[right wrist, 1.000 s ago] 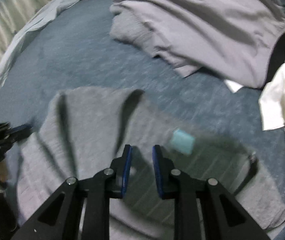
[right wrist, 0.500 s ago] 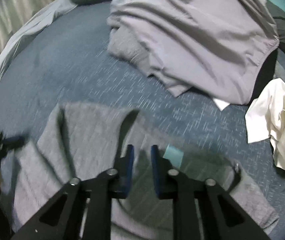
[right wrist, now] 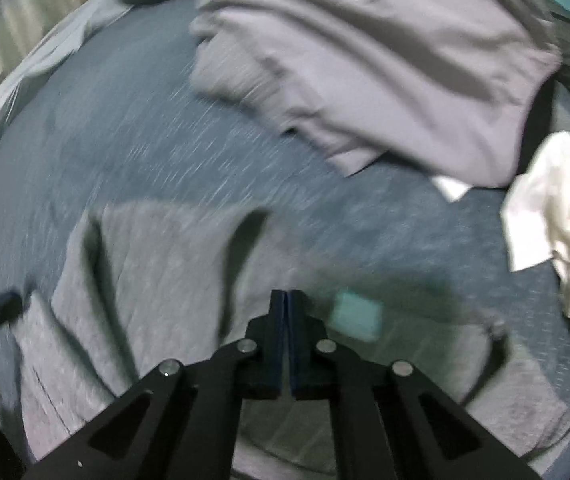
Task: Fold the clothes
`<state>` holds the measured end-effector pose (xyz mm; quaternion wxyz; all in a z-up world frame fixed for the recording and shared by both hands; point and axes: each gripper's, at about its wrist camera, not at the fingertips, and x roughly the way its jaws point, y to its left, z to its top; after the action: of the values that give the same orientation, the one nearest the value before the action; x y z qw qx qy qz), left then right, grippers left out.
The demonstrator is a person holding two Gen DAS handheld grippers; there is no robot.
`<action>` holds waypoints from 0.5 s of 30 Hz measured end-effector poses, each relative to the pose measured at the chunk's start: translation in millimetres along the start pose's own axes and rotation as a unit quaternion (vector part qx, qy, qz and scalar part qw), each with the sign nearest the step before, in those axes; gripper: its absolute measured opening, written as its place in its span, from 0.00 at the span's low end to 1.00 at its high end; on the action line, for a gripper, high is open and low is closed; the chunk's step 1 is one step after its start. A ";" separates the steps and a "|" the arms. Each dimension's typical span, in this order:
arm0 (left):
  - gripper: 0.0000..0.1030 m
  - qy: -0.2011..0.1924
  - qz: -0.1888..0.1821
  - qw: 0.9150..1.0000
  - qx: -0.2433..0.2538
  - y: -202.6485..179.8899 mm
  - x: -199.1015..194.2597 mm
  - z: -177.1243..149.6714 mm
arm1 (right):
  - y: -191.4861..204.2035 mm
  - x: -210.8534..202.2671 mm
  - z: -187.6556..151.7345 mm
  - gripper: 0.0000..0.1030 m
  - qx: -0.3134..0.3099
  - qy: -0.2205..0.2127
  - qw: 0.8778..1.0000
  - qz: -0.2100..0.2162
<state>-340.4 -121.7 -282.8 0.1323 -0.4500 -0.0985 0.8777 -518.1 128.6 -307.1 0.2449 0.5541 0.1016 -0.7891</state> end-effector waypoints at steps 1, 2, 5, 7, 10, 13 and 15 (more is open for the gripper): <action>0.01 0.000 0.001 1.000 0.001 0.1 -0.5 0.2 | -6.5 -4.3 0.2 0.02 0.008 -0.004 1.000 -0.003; 0.01 0.000 0.002 1.000 0.000 0.6 -0.9 0.3 | -12.4 -8.1 -1.4 0.02 0.014 -0.005 1.000 -0.001; 0.01 0.000 -0.001 1.000 -0.005 1.2 -1.1 0.5 | -19.3 -13.3 -9.8 0.02 0.017 0.006 0.999 0.046; 0.02 0.002 -0.005 1.000 -0.008 -0.3 0.0 0.1 | -8.5 -9.2 -16.7 0.02 -0.009 0.022 0.997 0.072; 0.11 0.010 -0.010 1.000 -0.008 -2.4 1.3 -1.1 | 9.0 -7.0 -31.5 0.01 -0.026 0.041 0.997 0.060; 0.13 0.014 -0.011 1.000 -0.002 -1.8 -3.6 -2.6 | -6.0 -11.0 -24.8 0.02 0.014 0.026 0.998 0.046; 0.14 0.020 -0.012 1.000 -0.002 1.7 -6.3 -3.7 | -23.2 -28.2 -24.2 0.02 0.037 0.007 0.998 0.046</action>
<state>-334.2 -125.2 -280.6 0.1438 -0.4661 -0.1025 0.8669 -502.3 166.7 -292.5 0.2594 0.5727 0.0481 -0.7762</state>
